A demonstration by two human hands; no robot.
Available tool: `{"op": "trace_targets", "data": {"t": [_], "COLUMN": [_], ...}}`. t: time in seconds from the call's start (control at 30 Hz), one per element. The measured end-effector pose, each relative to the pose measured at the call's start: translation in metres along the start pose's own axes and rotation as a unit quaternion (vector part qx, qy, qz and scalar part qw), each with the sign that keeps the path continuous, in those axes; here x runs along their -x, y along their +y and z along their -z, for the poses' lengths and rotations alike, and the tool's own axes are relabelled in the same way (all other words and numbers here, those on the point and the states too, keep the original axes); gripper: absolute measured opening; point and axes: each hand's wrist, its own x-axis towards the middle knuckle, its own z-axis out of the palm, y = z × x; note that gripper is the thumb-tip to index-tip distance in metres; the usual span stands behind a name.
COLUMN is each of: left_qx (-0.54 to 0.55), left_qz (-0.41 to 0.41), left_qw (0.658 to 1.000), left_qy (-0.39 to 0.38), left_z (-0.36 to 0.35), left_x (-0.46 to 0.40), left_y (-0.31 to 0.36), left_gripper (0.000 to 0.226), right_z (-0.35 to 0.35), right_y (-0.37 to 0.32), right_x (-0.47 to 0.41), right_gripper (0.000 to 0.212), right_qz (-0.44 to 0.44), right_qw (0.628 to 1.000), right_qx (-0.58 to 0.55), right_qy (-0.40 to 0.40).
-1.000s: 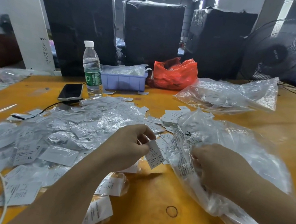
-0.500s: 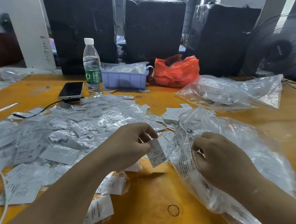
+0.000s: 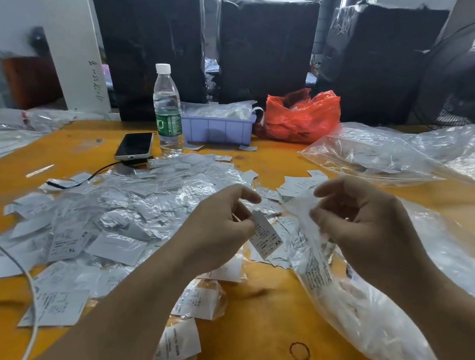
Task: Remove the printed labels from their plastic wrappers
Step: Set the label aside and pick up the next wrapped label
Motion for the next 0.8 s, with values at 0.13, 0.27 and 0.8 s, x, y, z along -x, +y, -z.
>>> {"op": "trace_targets", "data": {"t": [0.13, 0.27, 0.8], "left_qx": [0.023, 0.051, 0.078], "left_qz": [0.005, 0.020, 0.051], "left_qw": [0.999, 0.997, 0.991], "left_qy": [0.030, 0.053, 0.096], "left_z": [0.003, 0.005, 0.012], "left_x": [-0.001, -0.001, -0.003], "left_y": [-0.001, -0.002, -0.005], "left_gripper": [0.037, 0.031, 0.022], "right_z": [-0.018, -0.039, -0.059], "right_y": [-0.007, -0.015, -0.002], "right_x": [-0.016, -0.036, -0.038], "right_gripper": [0.022, 0.019, 0.017], "right_qz": [-0.028, -0.080, -0.166], "right_qw": [0.995, 0.982, 0.922], "right_qx": [-0.093, -0.154, -0.322], "right_qy": [-0.033, -0.078, -0.137]}}
